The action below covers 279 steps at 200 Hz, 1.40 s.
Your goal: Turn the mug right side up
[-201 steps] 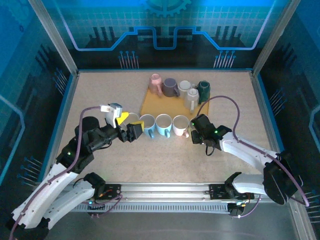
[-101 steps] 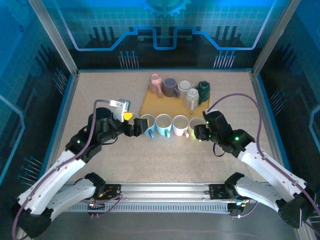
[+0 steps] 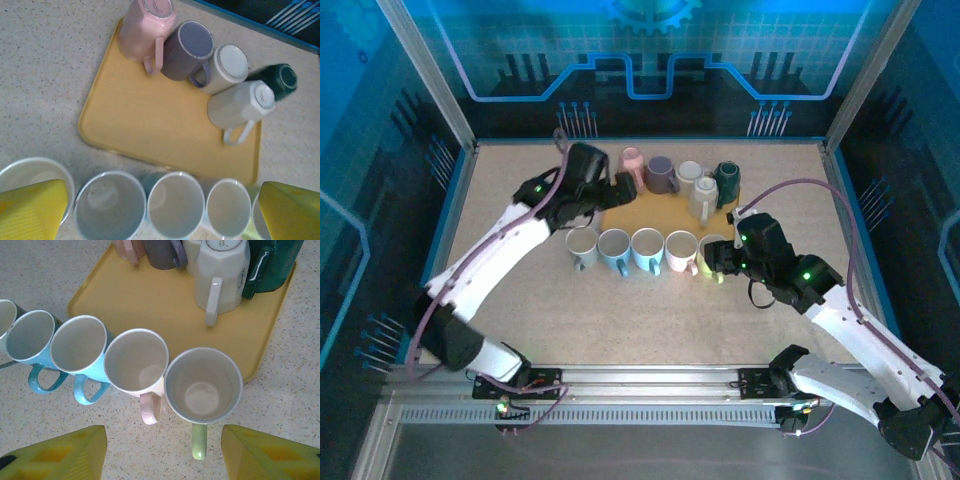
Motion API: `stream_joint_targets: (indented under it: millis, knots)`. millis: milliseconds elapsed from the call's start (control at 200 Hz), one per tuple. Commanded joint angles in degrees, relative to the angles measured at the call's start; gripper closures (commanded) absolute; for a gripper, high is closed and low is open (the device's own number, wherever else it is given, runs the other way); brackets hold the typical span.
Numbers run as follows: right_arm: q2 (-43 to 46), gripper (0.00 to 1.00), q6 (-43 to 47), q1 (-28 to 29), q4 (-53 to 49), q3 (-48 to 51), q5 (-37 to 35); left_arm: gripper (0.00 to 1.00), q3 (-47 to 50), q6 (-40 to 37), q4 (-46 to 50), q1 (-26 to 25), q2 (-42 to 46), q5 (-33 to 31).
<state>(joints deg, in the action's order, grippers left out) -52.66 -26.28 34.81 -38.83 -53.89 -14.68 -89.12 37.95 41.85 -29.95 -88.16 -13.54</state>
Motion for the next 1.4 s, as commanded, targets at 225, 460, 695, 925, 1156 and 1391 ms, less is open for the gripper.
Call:
stream_joint_targets:
  millis: [225, 460, 695, 925, 1156, 1391]
  knots:
    - [0.50, 0.27, 1.83, -0.01, 2.09, -3.65, -1.63, 0.01, -32.74, -0.17, 9.78, 4.41, -31.28, -7.35]
    - [0.29, 0.20, 3.15, -0.35, 5.07, -1.74, -0.16, 0.01, -51.42, -6.39, 8.38, 5.61, -47.57, -11.34]
    - [0.68, 0.19, 3.21, -0.48, 6.83, -0.09, 0.79, 0.01, -50.23, -5.21, -1.76, 6.79, -52.11, -9.62]
    - [1.42, 0.18, 3.03, -0.44, 7.41, 0.62, 0.87, 0.01, -52.02, 1.24, -3.43, 8.80, -57.57, -5.29]
    - [1.42, 0.19, 2.32, -0.45, 6.75, 1.63, 1.30, 0.01, -51.87, 2.22, -4.73, 10.67, -59.93, -0.91]
    - [1.59, 0.21, 1.81, -0.45, 6.56, 2.38, 1.54, 0.08, -49.26, 1.95, -2.92, 11.23, -59.24, -2.45]
